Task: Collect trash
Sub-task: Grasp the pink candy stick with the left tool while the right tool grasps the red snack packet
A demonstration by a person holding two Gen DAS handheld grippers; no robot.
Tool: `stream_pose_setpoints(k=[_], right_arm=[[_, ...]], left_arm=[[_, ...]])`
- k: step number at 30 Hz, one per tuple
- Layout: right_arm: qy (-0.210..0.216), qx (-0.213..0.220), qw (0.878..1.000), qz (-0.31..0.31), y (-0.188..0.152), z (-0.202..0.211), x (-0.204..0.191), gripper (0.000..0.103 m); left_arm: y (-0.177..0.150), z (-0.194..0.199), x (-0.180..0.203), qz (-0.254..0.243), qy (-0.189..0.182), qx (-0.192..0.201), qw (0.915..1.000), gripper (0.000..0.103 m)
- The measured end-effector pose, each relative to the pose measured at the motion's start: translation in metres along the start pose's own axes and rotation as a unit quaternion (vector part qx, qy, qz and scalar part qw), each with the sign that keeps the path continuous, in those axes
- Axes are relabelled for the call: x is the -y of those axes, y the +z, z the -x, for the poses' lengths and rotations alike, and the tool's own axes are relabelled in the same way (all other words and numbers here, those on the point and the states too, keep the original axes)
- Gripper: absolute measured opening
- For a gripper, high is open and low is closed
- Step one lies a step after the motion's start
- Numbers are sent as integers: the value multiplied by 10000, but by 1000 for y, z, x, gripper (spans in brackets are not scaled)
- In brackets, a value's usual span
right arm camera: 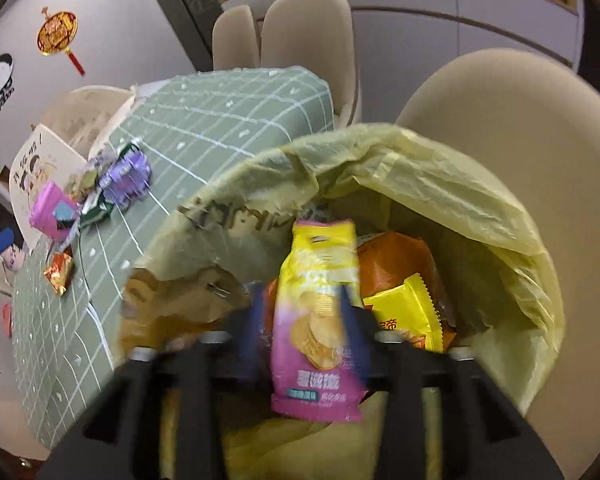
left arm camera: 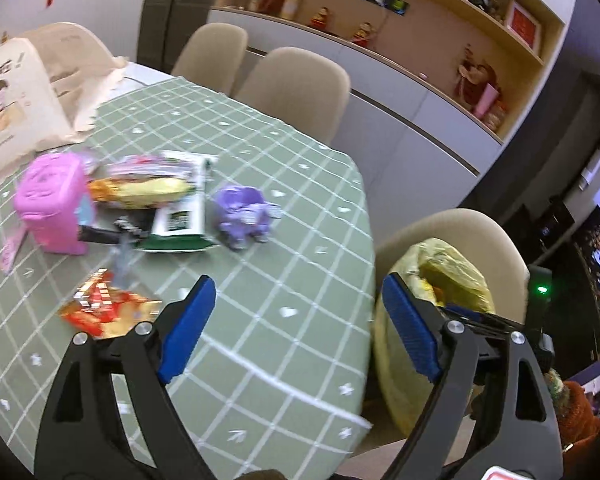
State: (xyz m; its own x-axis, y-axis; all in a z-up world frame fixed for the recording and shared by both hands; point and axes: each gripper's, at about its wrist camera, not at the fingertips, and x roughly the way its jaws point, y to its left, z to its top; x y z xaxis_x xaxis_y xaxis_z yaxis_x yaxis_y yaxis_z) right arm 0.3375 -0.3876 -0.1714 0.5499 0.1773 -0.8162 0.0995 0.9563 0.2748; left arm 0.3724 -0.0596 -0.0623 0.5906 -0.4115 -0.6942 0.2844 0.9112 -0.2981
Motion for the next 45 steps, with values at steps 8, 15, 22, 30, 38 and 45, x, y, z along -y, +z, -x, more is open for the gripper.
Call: stream_pose_setpoints(k=[8,15,22,30,38,45], right_arm=[[-287,727,9968,195,-10,61,-41,49],[534,1256,9881,716,-7,83,-131,49],[903,1000,9826,1281,-15,52,-224,49],[854,571,9830,1523,-25,19,-267,49],[817,25,9875,1348,-16,-31,-275,49],[986,-201,9790,1774,-10,-63,-296,49]], left_arm=[[-10,38,-70,134,434,203,9988,84],[-21,81,-156,409,943,426,9938,88],[-27,84,-248,456,1190,-12,9918,93],[-5,31,-303,311,1437,-120,9891,65],[30,-34,-321,35,1380,-493,9892,55],[37,-54,-328,87,1484,-738,9861,47]])
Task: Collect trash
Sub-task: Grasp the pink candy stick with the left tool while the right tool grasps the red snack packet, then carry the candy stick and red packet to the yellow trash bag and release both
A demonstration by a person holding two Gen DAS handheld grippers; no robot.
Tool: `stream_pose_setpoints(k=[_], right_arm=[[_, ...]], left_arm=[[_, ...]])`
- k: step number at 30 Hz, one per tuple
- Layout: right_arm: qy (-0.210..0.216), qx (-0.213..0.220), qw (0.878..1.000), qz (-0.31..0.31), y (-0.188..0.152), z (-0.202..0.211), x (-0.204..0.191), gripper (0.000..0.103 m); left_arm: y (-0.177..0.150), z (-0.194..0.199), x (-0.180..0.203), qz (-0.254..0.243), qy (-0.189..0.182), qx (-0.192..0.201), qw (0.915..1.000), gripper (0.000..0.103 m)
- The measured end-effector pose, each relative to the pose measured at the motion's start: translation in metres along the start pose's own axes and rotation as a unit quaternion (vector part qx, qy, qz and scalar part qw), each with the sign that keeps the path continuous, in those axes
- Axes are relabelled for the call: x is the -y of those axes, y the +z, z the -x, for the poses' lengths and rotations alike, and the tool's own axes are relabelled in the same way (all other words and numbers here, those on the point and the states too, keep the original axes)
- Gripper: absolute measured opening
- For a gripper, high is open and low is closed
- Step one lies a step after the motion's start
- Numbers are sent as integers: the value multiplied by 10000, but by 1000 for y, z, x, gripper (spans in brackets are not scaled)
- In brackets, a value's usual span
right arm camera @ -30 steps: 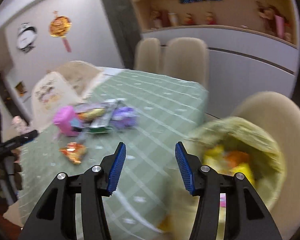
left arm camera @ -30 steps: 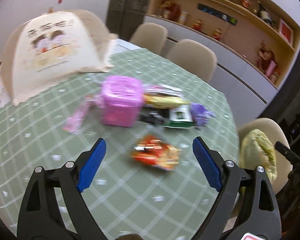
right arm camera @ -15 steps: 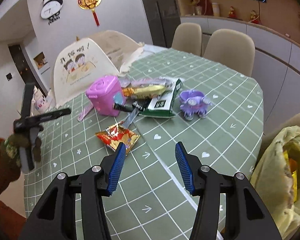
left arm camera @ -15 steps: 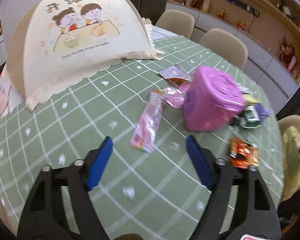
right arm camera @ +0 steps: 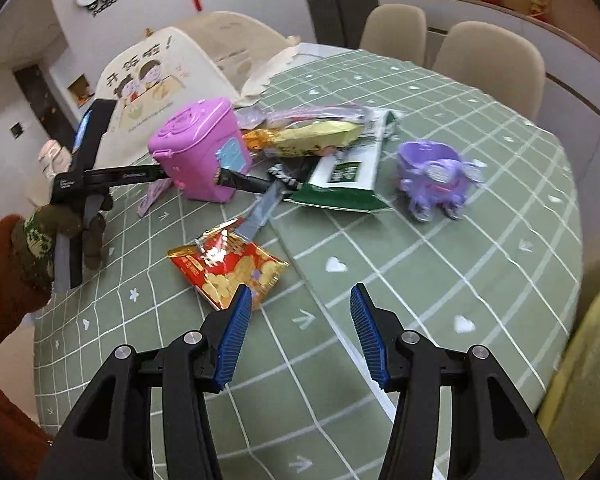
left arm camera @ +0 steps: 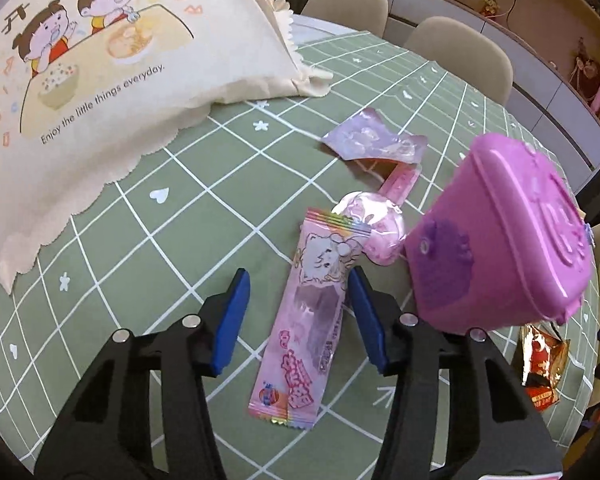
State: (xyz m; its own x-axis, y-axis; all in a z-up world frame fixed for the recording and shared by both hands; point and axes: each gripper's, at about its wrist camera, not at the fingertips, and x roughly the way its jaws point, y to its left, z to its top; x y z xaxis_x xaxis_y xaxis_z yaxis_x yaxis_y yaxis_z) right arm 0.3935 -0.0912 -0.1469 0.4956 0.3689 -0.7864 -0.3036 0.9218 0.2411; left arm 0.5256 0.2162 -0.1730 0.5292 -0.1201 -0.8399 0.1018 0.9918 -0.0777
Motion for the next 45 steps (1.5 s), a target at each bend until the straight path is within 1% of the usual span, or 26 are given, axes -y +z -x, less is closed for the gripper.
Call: stream_pose_setpoints(k=[1,2,3,7,9,15,19,24,31,32,35,36,38,39,40,41,42,45], right_arm=[[67,-31,10000,55,2,-4,-1,49],[118,-68,9998,155,4,-9,-3,49],[157,-100,9995,264,7,-14,-5,49],[374,-214,9969,662,18,-29,-15,49],[521,-302,9946,848,24,-39,-20,49],[879,-562,9895,1005,39,-68,-29,49],[969,-672,9867,1116,40,-77,-38,49],[924,-759,9853,1220,32,-84,-50,50],[747,-677,9855,1361,26,-83,-56,53],[721,-703,9849,1405,26,-84,-58,56],[605,-835,9808,1653,27,-85,-66,56],[555,-855,9803,1692,27,-85,-68,55],[586,-842,9796,1729,26,-83,-73,31],[550,-806,9786,1814,24,-80,-76,27],[419,-716,9773,1952,22,-75,-81,21],[271,-577,9754,2113,20,-67,-87,21],[248,-500,9754,2134,19,-61,-90,21],[141,-242,9804,1948,20,-34,-91,21]], left_arm=[[0,0,1,-17,12,-1,10000,43],[1,0,2,-23,12,-13,10000,27],[1,1,3,-8,28,-25,10000,22],[-4,16,3,269,-119,-50,9996,22],[-13,29,3,467,-200,-65,9987,22],[-46,66,0,1049,-469,-129,9933,22],[-62,84,-4,1318,-441,-56,9903,22],[-70,87,-9,1501,-443,-98,9876,23],[-70,84,-8,1448,-472,-73,9883,23],[-70,85,-6,1437,-485,-62,9884,23],[-71,88,-3,1371,-509,8,9893,23],[-71,90,-2,1351,-512,36,9895,23],[-73,95,0,1310,-495,102,9901,23],[-73,98,0,1286,-489,144,9904,23],[-74,101,1,1258,-479,192,9907,23],[-75,106,2,1219,-468,259,9911,23],[-75,109,3,1191,-461,306,9913,23],[-77,119,9,1128,-465,415,9917,23]])
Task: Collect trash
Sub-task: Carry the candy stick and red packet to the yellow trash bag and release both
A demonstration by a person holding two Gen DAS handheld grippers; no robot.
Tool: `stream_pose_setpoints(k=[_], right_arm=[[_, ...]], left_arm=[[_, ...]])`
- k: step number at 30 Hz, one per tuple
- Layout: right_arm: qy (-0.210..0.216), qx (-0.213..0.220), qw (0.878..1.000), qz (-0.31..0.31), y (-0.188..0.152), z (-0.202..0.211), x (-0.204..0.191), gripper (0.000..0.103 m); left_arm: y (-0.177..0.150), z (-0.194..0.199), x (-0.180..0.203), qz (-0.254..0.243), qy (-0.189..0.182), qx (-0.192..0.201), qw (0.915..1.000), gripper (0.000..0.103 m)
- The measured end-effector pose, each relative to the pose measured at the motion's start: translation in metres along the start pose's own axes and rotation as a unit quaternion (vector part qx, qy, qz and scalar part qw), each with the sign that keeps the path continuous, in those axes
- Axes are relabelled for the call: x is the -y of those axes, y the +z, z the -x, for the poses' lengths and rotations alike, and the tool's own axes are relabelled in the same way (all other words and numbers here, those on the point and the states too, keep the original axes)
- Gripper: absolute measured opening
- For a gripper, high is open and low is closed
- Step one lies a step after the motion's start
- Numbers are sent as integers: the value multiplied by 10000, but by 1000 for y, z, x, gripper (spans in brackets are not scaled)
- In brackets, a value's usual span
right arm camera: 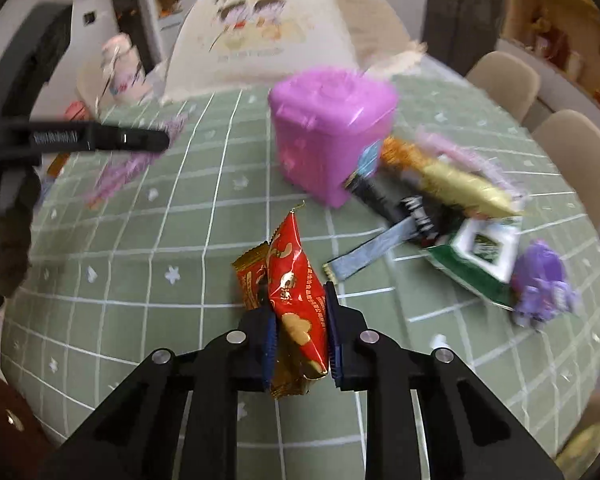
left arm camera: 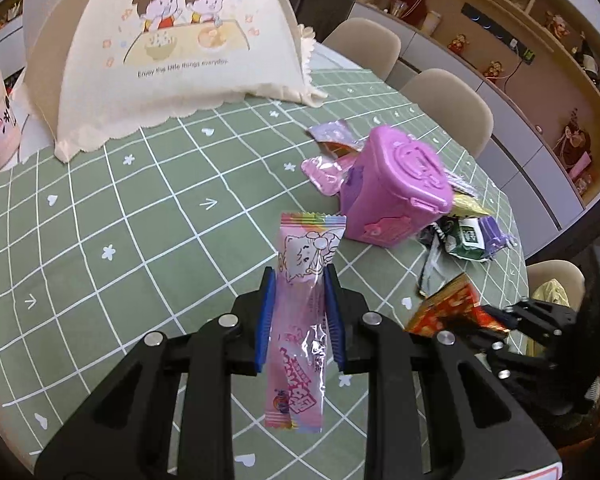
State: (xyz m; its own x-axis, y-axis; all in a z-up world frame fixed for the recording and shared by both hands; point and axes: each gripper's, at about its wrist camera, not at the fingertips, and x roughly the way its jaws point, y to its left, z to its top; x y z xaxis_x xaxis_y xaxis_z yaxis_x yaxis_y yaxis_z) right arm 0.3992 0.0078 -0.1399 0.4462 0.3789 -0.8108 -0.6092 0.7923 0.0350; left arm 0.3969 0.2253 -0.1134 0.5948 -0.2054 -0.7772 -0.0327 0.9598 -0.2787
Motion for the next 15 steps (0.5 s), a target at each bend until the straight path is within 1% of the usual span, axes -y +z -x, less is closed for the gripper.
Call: stream_pose_setpoints(k=[2,3,5,6,10,12,15], right_arm=[[-185,153,9995,-185,-2,20,2,21],[-311,222,9989,-279,-6,30,4,21],[-536,347,9964,-564,-16,54,11,21],[-608,398,9948,-713,-21,64,14,21],[-966,614,9842,-1349,-47,110,29,21],[-1164,765,9768,-1630,-65,140,38,21],[-1476,951,9677,-1810,-85,174,45,21]], left_arm=[[-1,8,9,-147,-6,97,9998,23],[-2,13,16,-246,42,156,9996,23],[-5,26,34,-523,260,340,9977,23],[-6,31,43,-633,286,415,9967,23],[-9,53,79,-985,-11,611,9933,23],[-11,63,103,-1215,-213,682,9900,23],[-16,76,137,-1526,-528,742,9841,23]])
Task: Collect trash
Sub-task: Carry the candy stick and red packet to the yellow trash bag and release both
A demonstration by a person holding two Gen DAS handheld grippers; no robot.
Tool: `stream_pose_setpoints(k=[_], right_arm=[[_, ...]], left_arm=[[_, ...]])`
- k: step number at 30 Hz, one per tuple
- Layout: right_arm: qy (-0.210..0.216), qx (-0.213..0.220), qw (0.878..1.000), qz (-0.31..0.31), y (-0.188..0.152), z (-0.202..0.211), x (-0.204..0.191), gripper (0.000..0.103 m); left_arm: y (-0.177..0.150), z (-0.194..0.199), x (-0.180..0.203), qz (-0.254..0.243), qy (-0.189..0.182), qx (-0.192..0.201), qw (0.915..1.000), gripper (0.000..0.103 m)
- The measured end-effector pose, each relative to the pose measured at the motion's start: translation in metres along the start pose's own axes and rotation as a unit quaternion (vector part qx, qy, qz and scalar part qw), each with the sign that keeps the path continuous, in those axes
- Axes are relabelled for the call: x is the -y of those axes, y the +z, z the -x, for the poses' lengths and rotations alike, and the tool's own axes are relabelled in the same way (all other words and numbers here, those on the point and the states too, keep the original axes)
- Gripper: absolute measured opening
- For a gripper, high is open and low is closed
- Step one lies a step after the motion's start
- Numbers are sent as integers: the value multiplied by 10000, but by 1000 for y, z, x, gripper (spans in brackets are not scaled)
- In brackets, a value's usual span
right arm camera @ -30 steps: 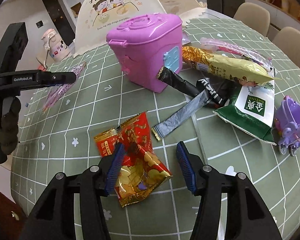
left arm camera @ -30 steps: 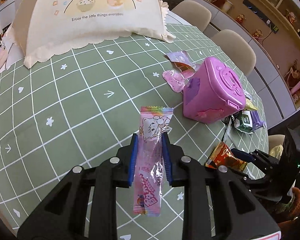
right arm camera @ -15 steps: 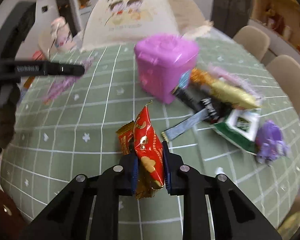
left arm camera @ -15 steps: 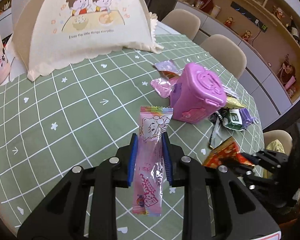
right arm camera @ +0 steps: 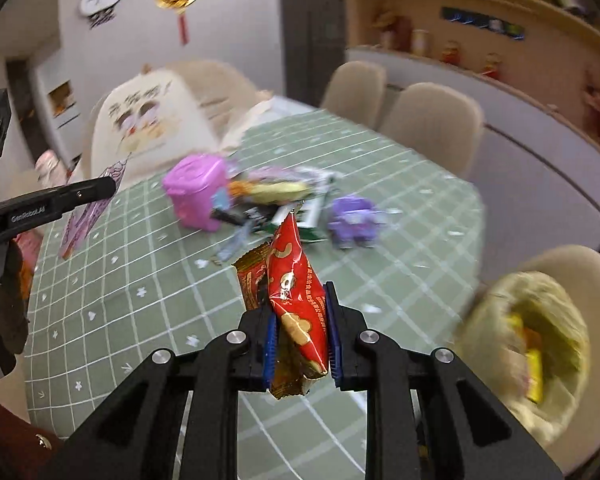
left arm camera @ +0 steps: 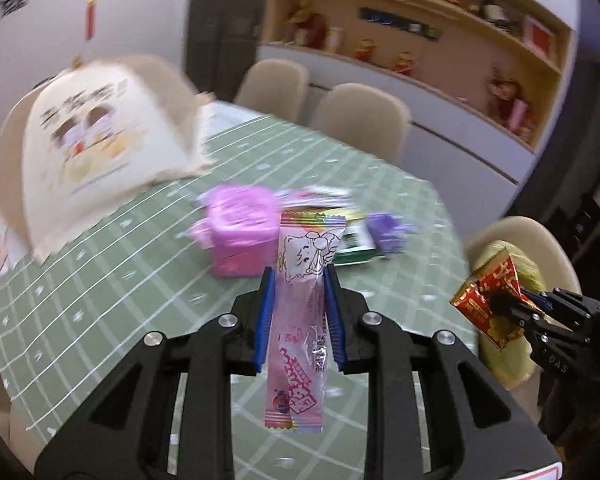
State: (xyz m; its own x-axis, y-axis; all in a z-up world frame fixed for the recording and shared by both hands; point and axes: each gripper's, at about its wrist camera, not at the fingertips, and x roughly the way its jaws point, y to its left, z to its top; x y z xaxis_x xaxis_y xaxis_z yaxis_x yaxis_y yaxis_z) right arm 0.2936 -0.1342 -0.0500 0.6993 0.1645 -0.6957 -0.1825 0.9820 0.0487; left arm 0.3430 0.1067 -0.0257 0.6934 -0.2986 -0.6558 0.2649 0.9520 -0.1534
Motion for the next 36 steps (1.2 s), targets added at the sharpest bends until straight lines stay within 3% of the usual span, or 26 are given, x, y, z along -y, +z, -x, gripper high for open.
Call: stream_pose_setpoints(k=[10,14,18,23,28,31,33,36], right_arm=[[-579,333,9963,-536,-16,57,88,21],[-744,427,9939,-694,-17,68,131,21],[-1081,452,9906,-710,-26,80,175,21],[-1426,438,9849,-879,-48,94,229,21],[-1610,407,9803,-1066,-67,101,273,21],[-1682,385,9790,-1086,-73,100,292,21],[-1686,356,9789,-1095,-75,98,301,21],[-1602,271,9802,-1131,-78,88,312,21]], left_arm=[[9,-1,95,-435,-462,54,9980,23],[13,-26,134,-323,-988,-217,9943,23],[9,-59,185,-420,-1503,-573,9861,23],[1,-107,263,-685,-2173,-1021,9683,24],[-1,-143,321,-1024,-2463,-1236,9558,25],[-1,-164,346,-1066,-2660,-1319,9489,41],[1,-176,353,-985,-2818,-1386,9443,68],[5,-184,356,-871,-2776,-1426,9460,71]])
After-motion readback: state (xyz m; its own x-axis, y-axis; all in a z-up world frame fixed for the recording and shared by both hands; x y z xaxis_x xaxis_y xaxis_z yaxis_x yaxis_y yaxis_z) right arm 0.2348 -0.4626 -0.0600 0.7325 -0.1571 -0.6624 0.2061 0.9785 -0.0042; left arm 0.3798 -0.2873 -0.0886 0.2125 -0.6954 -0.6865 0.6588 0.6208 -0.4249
